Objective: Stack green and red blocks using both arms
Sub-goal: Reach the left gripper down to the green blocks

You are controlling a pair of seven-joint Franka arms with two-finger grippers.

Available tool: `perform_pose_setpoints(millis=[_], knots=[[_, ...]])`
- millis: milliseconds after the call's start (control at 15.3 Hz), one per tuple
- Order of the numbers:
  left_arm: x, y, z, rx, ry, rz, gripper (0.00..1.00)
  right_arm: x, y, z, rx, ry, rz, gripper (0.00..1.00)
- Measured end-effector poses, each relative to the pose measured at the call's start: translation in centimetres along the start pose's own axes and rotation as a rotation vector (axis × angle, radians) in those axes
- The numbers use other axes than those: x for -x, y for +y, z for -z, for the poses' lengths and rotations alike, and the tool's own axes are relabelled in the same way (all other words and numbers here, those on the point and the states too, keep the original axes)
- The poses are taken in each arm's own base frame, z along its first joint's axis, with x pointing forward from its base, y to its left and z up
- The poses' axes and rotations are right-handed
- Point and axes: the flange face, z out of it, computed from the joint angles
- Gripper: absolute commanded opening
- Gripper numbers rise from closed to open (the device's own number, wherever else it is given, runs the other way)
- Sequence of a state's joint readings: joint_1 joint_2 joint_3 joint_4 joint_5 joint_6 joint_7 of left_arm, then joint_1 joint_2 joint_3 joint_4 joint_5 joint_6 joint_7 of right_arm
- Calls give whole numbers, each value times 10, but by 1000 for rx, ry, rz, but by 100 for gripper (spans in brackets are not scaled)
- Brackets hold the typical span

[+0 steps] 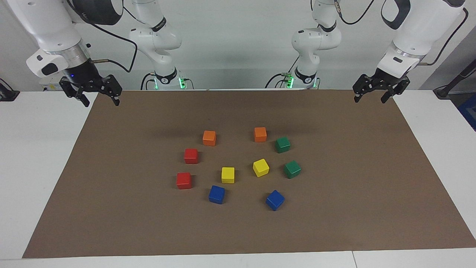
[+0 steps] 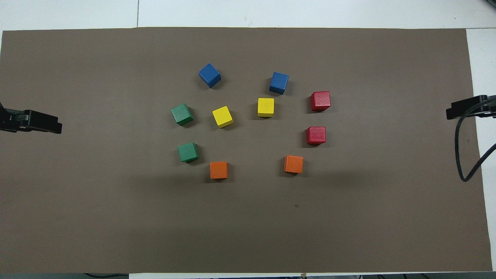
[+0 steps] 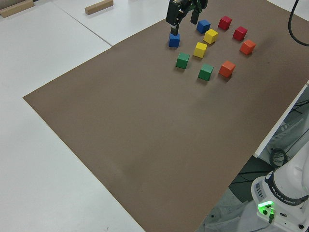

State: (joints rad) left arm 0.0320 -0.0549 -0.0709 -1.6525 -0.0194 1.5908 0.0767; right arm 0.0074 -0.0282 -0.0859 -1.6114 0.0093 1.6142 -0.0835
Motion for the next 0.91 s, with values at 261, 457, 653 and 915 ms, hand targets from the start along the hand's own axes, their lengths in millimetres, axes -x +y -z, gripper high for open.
perform_pose_setpoints(millis=[261,457,653,915], knots=[[0,0,0,0,0,0,100,0,0,0,0,0,0,100],[0,0,0,0,0,0,100,0,0,0,0,0,0,100],[0,-1,0,0,-3,1,100,0,0,0,0,0,0,100],[2,-5,-4,2,-20,81,100,0,-1,0,0,1,1,100]])
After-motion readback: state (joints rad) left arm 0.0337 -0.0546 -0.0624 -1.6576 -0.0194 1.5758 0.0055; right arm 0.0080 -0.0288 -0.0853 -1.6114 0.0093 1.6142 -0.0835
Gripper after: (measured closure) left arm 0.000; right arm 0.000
